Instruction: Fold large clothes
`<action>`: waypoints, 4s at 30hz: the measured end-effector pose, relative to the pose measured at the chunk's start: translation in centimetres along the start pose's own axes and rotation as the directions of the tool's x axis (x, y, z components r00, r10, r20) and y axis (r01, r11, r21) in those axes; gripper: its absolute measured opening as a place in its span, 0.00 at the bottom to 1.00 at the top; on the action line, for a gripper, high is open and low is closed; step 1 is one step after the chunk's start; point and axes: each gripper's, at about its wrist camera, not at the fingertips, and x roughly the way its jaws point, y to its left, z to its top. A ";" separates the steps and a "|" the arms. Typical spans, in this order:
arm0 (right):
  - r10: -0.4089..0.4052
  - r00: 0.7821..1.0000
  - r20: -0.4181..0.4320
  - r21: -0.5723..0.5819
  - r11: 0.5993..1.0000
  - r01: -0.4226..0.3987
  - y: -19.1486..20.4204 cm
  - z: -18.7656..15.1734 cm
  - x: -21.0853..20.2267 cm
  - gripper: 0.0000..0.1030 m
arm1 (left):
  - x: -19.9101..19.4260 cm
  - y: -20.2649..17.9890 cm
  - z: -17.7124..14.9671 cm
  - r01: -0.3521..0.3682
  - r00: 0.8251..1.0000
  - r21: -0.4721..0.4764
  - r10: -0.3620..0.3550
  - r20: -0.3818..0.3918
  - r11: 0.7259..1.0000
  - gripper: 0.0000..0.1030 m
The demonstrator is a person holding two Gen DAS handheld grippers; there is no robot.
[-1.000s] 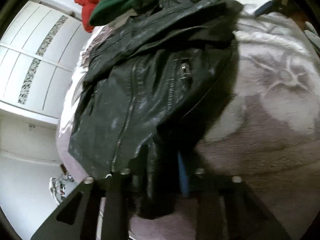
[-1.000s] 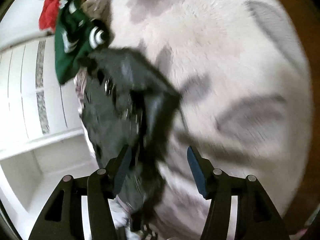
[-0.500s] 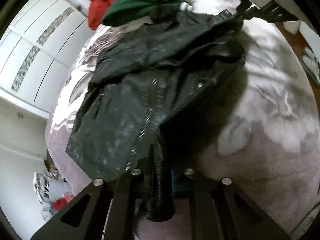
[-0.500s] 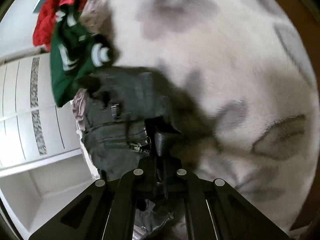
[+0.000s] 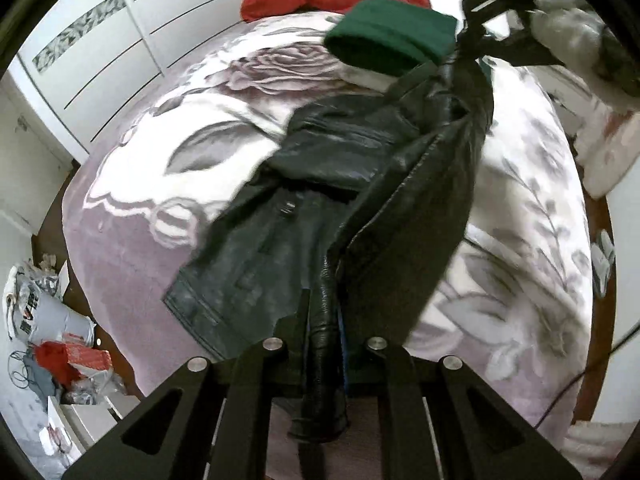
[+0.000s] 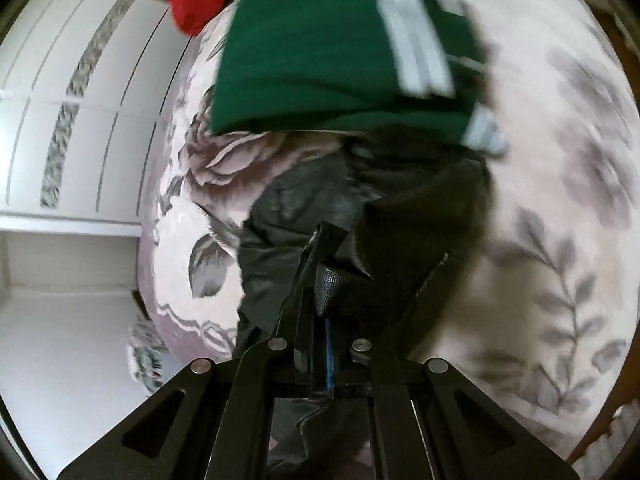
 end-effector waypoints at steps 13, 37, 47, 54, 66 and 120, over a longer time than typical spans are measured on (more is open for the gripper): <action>-0.286 0.955 -0.075 -0.089 0.956 0.280 13.7 4.9 18.2 0.03 | 12.6 15.7 3.6 0.179 0.970 -0.192 -0.206 -0.131 0.965 0.08; -0.079 0.995 -0.061 0.082 0.993 0.084 -2.6 -0.5 9.5 0.62 | 13.7 17.6 8.1 0.326 0.920 -0.146 -0.349 -0.177 0.934 0.85; 0.325 0.938 -0.122 0.225 0.929 -0.293 -11.7 4.0 20.3 0.90 | 22.1 13.3 9.7 0.233 0.922 -0.114 -0.257 -0.289 0.966 0.88; 0.406 0.914 0.020 0.385 0.840 -0.381 -12.5 0.7 16.5 0.25 | 21.9 15.1 9.2 0.217 0.913 -0.137 -0.250 -0.321 0.967 0.88; 0.099 0.995 0.030 0.649 0.755 -0.095 -22.1 -13.2 5.4 0.46 | 16.3 14.5 7.9 0.254 0.903 -0.032 -0.249 -0.350 0.967 0.88; -0.277 0.914 -0.298 0.089 0.945 0.316 -12.8 -7.2 10.6 0.00 | 18.8 11.6 1.7 0.151 0.904 -0.141 -0.195 -0.380 0.978 0.93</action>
